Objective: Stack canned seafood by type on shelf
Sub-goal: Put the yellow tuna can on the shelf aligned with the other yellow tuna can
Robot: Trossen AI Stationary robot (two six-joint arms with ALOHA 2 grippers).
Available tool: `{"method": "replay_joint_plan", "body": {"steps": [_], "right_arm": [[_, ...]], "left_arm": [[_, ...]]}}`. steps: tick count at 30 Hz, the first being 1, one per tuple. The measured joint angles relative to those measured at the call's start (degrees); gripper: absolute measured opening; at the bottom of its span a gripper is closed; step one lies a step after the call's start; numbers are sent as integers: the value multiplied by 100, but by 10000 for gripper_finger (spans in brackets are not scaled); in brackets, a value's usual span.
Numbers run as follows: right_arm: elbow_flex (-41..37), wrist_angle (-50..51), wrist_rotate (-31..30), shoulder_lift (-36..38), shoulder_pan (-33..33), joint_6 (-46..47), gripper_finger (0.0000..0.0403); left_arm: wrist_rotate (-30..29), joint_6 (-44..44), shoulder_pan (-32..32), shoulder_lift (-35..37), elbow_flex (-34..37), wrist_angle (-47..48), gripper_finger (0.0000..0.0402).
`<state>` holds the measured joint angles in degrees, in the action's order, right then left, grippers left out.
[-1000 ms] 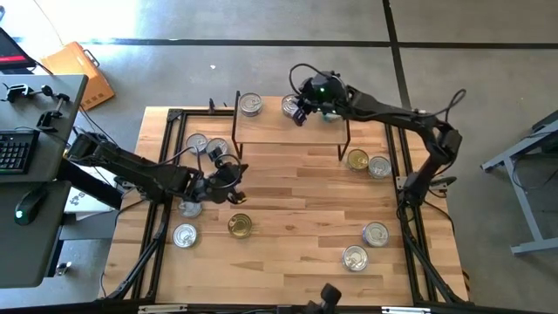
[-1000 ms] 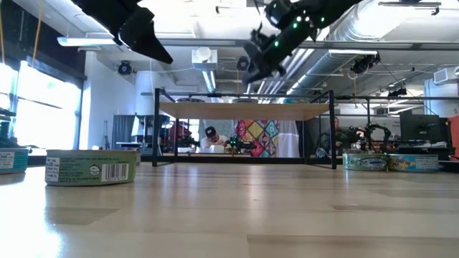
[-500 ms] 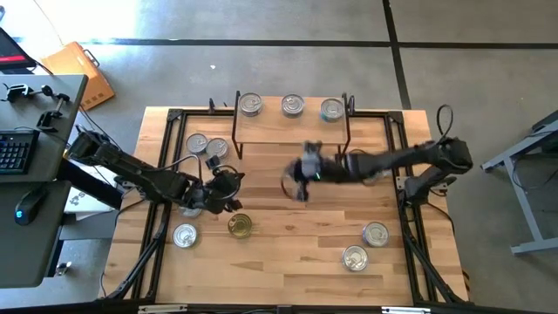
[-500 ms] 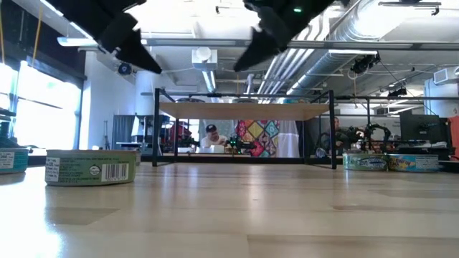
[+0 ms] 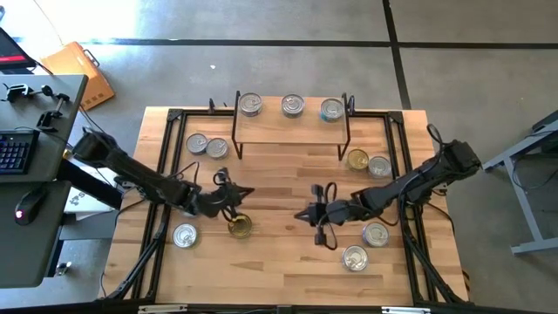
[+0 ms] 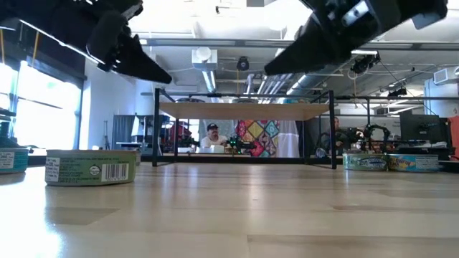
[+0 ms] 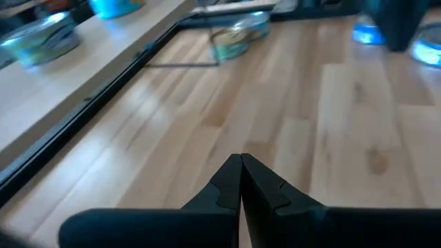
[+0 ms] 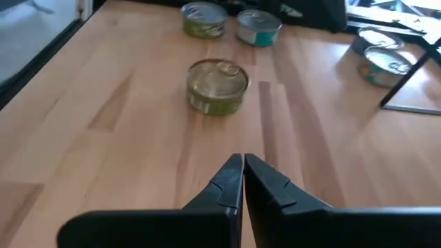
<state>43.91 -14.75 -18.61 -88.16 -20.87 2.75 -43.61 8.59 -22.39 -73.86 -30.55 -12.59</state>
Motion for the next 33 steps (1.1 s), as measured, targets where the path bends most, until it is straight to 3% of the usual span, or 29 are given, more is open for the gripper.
{"method": "replay_joint_plan", "body": {"steps": [11, 19, 24, 28, 33], "right_arm": [[-98, 14, 265, -2, -19, 973, 5], [-98, 79, 258, -2, -4, 731, 5], [-97, 62, 184, -2, 36, 787, 5], [-95, 25, -138, -4, 36, 902, 5], [-95, 19, -500, -4, 36, 879, 5]], "left_arm": [[1110, -1112, 348, -1016, -4, -1976, 0], [1713, -1552, 527, -1797, -38, -3073, 0], [1882, -2238, 567, -1953, -300, -3060, 0], [2361, -2514, 477, -1891, -378, -3051, 0], [2111, -2677, 330, -1715, -377, -2886, 0]]}}
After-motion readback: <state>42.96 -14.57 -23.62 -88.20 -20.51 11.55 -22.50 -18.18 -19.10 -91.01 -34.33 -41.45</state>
